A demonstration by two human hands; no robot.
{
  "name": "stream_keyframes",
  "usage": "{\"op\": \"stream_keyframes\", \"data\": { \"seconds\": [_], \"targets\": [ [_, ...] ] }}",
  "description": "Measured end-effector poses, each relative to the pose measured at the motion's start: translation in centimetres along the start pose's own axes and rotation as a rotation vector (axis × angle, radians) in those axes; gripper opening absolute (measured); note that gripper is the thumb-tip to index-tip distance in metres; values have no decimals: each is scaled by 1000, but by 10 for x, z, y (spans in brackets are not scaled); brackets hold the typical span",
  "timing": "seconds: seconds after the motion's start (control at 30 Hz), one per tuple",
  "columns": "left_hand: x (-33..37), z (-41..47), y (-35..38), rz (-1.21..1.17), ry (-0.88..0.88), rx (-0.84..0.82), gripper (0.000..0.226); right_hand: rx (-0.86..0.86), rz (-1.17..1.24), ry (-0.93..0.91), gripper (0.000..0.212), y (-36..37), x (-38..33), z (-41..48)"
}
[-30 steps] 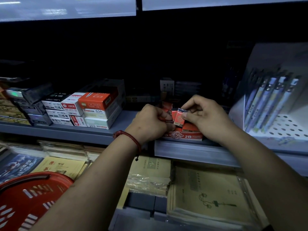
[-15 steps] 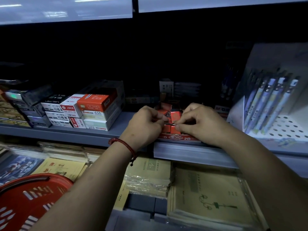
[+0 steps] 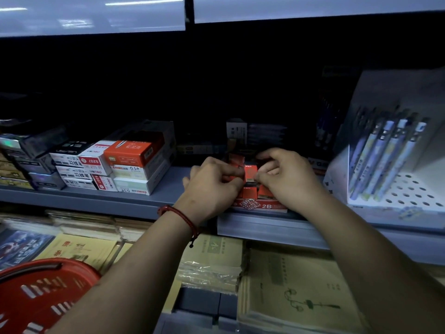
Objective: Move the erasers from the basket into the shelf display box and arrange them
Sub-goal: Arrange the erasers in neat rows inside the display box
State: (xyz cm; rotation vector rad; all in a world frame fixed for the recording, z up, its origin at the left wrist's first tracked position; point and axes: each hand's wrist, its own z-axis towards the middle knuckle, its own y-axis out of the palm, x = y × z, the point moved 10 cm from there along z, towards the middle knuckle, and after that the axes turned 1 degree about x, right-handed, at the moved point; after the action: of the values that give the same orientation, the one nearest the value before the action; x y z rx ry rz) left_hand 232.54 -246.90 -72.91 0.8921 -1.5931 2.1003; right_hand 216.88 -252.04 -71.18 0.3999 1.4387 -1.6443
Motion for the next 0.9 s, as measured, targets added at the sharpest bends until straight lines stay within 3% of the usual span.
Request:
{"op": "stream_keyframes", "data": {
  "seconds": [0.1,0.37,0.5,0.73,0.9],
  "targets": [
    [10,-3,0,63,41,-1,24,24,28,-16,45,-5,0,0],
    [37,-4,9,234,241,29,34,53,-244,-82,29,-19,5,-1],
    [44,-5,23,355,307,-61,47,12,-250,-100,14,-15,7,-1],
    [42,-5,24,230,349,-72,41,-21,-220,-87,18,-14,11,-1],
    [17,1,-11,-41,189,160,24,-47,-183,-32,19,-15,18,1]
  ]
}}
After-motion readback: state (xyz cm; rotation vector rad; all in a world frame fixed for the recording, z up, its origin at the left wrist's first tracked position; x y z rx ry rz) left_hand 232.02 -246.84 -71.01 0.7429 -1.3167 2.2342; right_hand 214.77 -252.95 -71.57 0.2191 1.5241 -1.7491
